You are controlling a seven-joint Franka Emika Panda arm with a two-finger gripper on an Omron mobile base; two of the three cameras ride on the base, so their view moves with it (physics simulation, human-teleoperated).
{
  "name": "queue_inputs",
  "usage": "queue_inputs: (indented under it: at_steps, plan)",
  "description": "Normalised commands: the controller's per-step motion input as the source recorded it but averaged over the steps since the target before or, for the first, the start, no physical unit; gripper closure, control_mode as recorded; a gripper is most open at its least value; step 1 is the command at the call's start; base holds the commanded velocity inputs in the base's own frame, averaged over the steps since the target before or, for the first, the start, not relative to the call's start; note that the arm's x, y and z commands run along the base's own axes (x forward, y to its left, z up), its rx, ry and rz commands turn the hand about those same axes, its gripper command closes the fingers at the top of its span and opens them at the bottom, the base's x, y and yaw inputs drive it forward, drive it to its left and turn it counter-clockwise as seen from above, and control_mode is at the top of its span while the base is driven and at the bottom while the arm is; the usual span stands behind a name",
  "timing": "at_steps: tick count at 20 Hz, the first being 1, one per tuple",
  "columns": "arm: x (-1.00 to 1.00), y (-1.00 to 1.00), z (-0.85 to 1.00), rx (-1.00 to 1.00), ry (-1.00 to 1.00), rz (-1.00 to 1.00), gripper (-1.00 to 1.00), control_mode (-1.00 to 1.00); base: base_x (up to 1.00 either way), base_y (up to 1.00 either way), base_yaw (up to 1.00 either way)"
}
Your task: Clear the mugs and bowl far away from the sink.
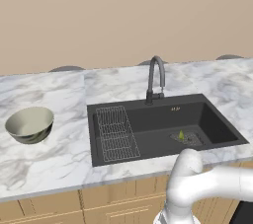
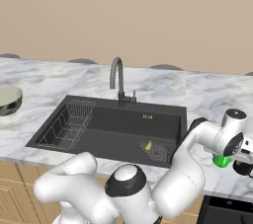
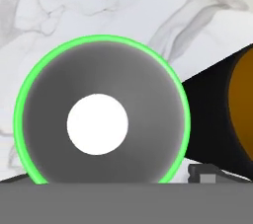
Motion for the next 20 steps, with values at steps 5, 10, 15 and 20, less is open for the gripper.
queue_inputs:
  at_steps: [5,10,15,20]
  plan:
    - [-0.1,0.23,-0.24,0.0,-0.07,0.0,-1.0,-1.0,0.0,0.0,0.0]
    - [0.0,0.7,-0.17,-0.04,-0.04,0.0,-1.0,-1.0,0.0,0.0,0.0]
    - [0.0,0.41,-0.1,-0.05,-0.02,0.0,-1.0,-1.0,0.0,0.0,0.0]
    - [0.02,-0.03,-0.25,-0.01,-0.01,0.0,-1.0,-1.0,0.0,0.0,0.0]
